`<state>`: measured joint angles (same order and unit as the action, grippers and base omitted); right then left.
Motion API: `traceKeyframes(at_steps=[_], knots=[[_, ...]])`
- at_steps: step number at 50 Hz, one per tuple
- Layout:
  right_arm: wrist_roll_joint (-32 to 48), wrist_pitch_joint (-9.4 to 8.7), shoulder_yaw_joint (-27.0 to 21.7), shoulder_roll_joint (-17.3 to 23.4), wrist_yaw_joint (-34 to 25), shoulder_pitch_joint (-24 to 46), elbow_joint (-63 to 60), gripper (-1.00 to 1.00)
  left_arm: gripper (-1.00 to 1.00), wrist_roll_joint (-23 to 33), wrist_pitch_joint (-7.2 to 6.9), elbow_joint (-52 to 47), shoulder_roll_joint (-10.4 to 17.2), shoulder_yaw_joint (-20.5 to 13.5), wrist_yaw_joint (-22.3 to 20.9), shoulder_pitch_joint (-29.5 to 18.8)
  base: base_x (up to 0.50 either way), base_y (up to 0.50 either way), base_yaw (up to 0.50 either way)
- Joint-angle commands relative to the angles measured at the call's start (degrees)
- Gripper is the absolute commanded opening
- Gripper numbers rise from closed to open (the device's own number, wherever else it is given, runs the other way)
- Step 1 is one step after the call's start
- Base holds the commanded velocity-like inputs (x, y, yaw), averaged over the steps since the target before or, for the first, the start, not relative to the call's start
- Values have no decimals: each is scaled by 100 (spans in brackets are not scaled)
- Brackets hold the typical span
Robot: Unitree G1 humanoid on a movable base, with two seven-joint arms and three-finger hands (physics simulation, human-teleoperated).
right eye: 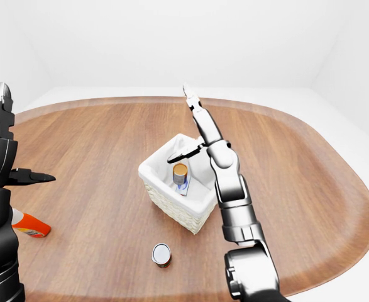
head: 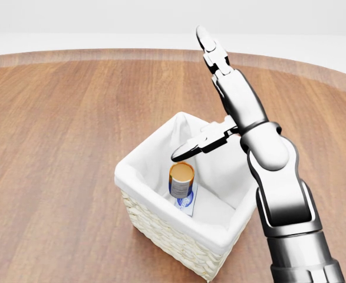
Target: Pick up the alphabet soup and the cream cheese box, and put them in the basket.
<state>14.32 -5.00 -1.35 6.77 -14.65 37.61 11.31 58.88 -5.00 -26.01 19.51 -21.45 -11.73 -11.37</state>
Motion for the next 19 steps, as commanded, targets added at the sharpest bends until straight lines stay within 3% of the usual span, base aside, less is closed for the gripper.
traceKeyframes(at_steps=[1,7,19], knots=[[-22,0,-93,129,-160,47,-903,100,100,12,0,9,-8,8,8,10,0,0,0],[-347,0,-164,89,-206,55,-1594,100,100,12,0,33,-9,15,23,1,0,0,0],[-610,0,-182,-27,418,-9,-2417,100,100,-20,0,-10,-8,-3,17,7,0,0,0]])
